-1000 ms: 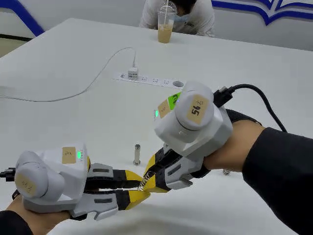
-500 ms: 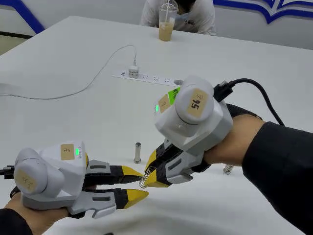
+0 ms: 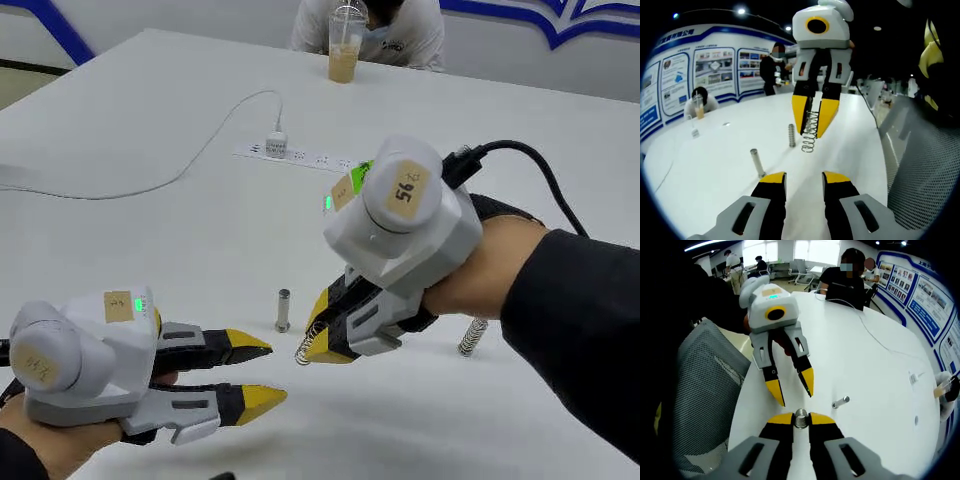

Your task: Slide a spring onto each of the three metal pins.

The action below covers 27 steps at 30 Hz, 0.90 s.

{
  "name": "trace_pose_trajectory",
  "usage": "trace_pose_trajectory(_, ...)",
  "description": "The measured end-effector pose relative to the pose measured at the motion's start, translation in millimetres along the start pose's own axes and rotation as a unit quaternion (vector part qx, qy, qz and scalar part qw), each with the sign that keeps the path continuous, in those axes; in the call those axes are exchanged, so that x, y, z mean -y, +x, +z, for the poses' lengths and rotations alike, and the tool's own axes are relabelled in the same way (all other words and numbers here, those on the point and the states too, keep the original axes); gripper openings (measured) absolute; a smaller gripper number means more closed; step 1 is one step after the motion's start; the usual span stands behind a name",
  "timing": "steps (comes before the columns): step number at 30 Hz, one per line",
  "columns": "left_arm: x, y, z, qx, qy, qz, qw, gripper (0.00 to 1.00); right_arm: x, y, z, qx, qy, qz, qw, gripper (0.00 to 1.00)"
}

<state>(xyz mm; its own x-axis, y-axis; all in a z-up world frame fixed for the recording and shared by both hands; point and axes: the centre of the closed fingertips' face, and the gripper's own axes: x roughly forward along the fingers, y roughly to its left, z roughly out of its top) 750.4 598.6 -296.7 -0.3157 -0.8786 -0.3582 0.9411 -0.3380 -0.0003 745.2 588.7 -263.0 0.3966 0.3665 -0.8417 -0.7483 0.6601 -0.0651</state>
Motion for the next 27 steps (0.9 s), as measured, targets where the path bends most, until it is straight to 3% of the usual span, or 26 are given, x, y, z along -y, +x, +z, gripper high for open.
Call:
trace_pose_trajectory(18, -3.0, -3.8, -4.8, -0.002, -0.012, 0.015, 0.9998, 0.36, 28.0, -7.9, 5.1, -0.012, -0.006, -0.021, 0.9997, 0.12)
trace_pose_trajectory(27, -3.8, -3.7, -4.7, -0.002, -0.014, 0.016, 0.9998, 0.38, 52.6, -6.1, 11.3, -0.022, -0.009, -0.031, 0.9992, 0.12)
